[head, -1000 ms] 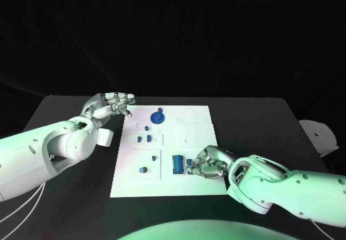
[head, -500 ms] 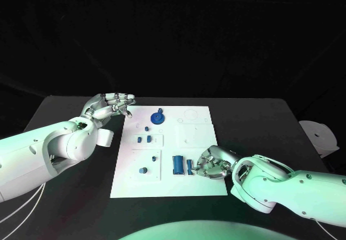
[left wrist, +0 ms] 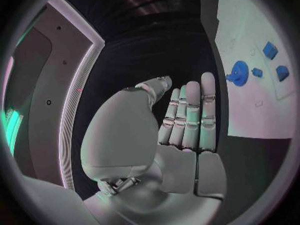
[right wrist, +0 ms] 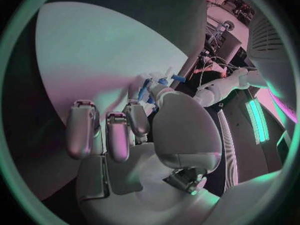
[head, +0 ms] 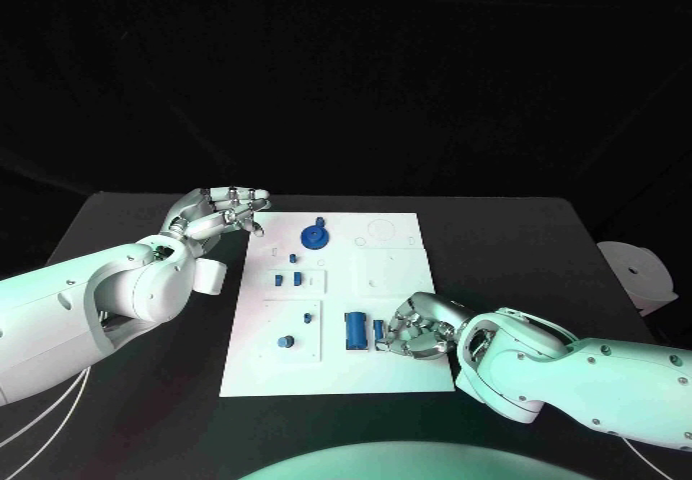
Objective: Assemble the parts on the task board
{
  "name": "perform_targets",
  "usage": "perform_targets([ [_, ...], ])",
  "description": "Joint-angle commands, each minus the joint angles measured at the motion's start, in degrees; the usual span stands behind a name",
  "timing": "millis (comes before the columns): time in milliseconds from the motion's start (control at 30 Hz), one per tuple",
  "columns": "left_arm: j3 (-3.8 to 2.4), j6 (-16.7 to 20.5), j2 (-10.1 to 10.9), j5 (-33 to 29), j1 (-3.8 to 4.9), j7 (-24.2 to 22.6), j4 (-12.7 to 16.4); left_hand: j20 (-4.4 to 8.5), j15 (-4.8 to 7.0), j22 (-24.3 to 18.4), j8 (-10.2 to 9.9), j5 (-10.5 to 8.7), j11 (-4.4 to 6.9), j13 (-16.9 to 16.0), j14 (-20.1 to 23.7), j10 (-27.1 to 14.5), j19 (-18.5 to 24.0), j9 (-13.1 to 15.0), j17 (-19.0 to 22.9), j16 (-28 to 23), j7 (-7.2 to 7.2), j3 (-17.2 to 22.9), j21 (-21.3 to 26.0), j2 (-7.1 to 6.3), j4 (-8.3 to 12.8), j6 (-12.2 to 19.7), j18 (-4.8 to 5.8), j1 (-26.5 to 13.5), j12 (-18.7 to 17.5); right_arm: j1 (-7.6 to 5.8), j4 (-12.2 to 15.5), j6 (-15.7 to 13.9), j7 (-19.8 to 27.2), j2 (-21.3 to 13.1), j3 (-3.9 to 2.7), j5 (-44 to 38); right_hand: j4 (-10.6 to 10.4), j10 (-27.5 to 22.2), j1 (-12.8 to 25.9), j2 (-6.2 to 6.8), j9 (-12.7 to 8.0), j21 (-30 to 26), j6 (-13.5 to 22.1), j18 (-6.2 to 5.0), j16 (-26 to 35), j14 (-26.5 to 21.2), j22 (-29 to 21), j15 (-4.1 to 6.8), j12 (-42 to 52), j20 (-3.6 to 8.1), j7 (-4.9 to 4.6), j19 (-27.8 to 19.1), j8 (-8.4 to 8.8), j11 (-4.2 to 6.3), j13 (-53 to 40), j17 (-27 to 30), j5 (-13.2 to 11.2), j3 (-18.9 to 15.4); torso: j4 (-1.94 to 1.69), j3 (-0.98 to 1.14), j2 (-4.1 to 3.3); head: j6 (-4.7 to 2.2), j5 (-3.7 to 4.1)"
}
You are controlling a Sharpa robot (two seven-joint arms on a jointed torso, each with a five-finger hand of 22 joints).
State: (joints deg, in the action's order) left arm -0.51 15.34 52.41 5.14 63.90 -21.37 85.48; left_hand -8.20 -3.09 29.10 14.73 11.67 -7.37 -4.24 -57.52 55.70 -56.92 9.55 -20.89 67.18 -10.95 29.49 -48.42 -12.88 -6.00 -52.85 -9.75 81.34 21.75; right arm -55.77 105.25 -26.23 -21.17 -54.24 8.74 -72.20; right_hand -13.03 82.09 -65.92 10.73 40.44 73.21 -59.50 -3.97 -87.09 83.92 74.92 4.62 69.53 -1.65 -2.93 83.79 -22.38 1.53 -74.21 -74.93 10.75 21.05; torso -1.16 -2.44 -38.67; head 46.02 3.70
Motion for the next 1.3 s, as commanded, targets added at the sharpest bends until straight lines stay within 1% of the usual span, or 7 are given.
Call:
perform_targets([
  [33,-0.03,-0.8,-0.1,0.0,0.01,-0.4,0.1,-0.02,-0.01,-0.1,0.1,-0.21,-0.13,-0.1,0.3,-0.3,0.2,0.0,0.1,0.4,-0.12,0.0,0.4,-0.08,0.4,0.5,-0.79,-0.4,0.3,0.07,-0.3,1.4,0.1,0.3,0.06,-1.1,0.1,0.2,-0.3,-0.14,-0.1,-0.1,0.1,0.77,-0.2,4.4,10.6,0.24,-0.2,0.17,0.14,0.9,-0.01,-0.12,-0.1,-6.6,-0.3,0.1,-0.05,-0.02,-0.01,0.03,0.04],
  [500,-0.03,-0.7,-0.1,0.0,0.0,-0.5,0.0,-0.02,-0.01,-0.1,0.1,-0.21,-0.13,-0.1,0.3,-0.3,0.2,0.0,0.1,0.4,-0.12,0.0,0.4,-0.08,0.4,0.5,-0.79,-0.4,0.3,-0.23,0.8,-1.1,2.6,-0.4,0.03,-0.4,-0.3,0.1,-0.3,-0.43,-0.2,-0.6,0.1,0.69,-0.1,4.4,10.5,0.22,-0.3,0.17,0.09,0.8,0.06,-0.15,0.0,-6.4,0.2,0.0,0.08,0.03,0.07,-0.23,-0.02],
  [733,-0.03,-0.6,-0.3,-0.1,-0.03,-0.7,0.0,-0.02,-0.01,-0.1,0.1,-0.21,-0.13,-0.1,0.3,-0.3,0.2,0.0,0.1,0.4,-0.12,0.0,0.4,-0.08,0.4,0.5,-0.79,-0.4,0.3,-1.82,0.5,-6.6,12.9,-0.8,-0.03,8.5,-1.1,-2.4,-0.3,-0.47,-0.7,-7.3,2.7,-0.44,1.3,3.5,8.8,-0.51,-5.2,-0.31,-1.09,-1.4,1.54,-1.12,3.4,-2.4,1.7,-0.4,0.1,-0.08,0.17,-0.8,0.17],
  [967,-0.03,-0.1,-0.6,-0.7,-0.22,-1.4,-0.2,-0.04,-0.03,-0.1,0.2,-0.2,-0.13,-0.1,0.4,-0.4,0.2,0.1,0.1,0.4,-0.11,0.0,0.4,0.0,0.5,0.5,-0.79,-0.6,0.5,-4.35,-3.8,-9.7,24.8,-0.3,-0.06,21.7,0.0,-4.5,-2.6,-0.67,-1.0,-11.2,5.1,-1.05,2.4,3.0,7.7,-1.23,-8.3,-0.95,-2.08,-2.8,2.6,-1.97,5.7,-0.2,2.4,-0.1,-0.03,-0.32,0.44,-3.06,0.29],
  [1100,-0.03,0.3,-0.9,-1.6,-0.34,-2.0,-0.6,-0.1,-0.09,-0.3,0.2,-0.19,-0.15,-0.2,1.2,-0.5,0.7,0.2,0.4,-0.1,-0.12,0.1,0.8,0.03,0.6,0.7,-0.76,-0.7,0.7,-5.86,-8.7,-9.0,33.2,1.4,-0.1,34.4,1.9,-16.8,-6.2,-2.1,-0.9,-35.9,8.2,-4.88,11.1,-2.2,0.3,-2.29,-29.4,-1.93,-3.45,-12.1,3.63,-3.19,21.2,16.1,2.2,1.9,0.22,-0.51,0.61,-4.89,0.44],
  [1167,-0.03,0.5,-1.1,-2.1,-0.38,-2.4,-1.0,-0.15,-0.16,-0.5,0.3,-0.2,-0.18,-0.2,1.8,-0.6,1.2,0.2,0.6,-0.6,-0.14,0.1,1.2,0.03,0.6,0.7,-0.76,-0.9,0.9,-6.38,-11.0,-7.9,35.9,2.3,-0.12,39.5,2.1,-16.9,-6.3,-2.19,-0.8,-38.1,8.5,-5.08,12.3,-2.7,-0.7,-2.55,-30.1,-2.25,-3.74,-13.1,3.54,-3.44,22.2,17.3,2.0,2.1,0.29,-0.62,0.7,-5.45,0.5],
  [1300,-0.02,1.0,-2.1,-3.6,-0.48,-3.2,-2.3,-0.59,-0.55,-1.6,0.3,-0.21,-0.41,-0.2,4.5,-1.0,3.6,0.3,2.2,-3.6,-0.26,0.2,3.6,0.22,0.8,1.1,-0.66,-1.3,1.5,-7.38,-17.1,-4.3,40.9,4.5,-0.3,50.2,3.9,-22.9,-7.8,-2.33,-2.6,-52.6,13.2,-6.09,31.0,-14.2,-8.3,-4.91,-38.3,-4.31,-6.47,-20.5,5.98,-5.95,29.8,40.8,0.7,6.0,0.26,-0.7,0.97,-7.26,0.36],
])
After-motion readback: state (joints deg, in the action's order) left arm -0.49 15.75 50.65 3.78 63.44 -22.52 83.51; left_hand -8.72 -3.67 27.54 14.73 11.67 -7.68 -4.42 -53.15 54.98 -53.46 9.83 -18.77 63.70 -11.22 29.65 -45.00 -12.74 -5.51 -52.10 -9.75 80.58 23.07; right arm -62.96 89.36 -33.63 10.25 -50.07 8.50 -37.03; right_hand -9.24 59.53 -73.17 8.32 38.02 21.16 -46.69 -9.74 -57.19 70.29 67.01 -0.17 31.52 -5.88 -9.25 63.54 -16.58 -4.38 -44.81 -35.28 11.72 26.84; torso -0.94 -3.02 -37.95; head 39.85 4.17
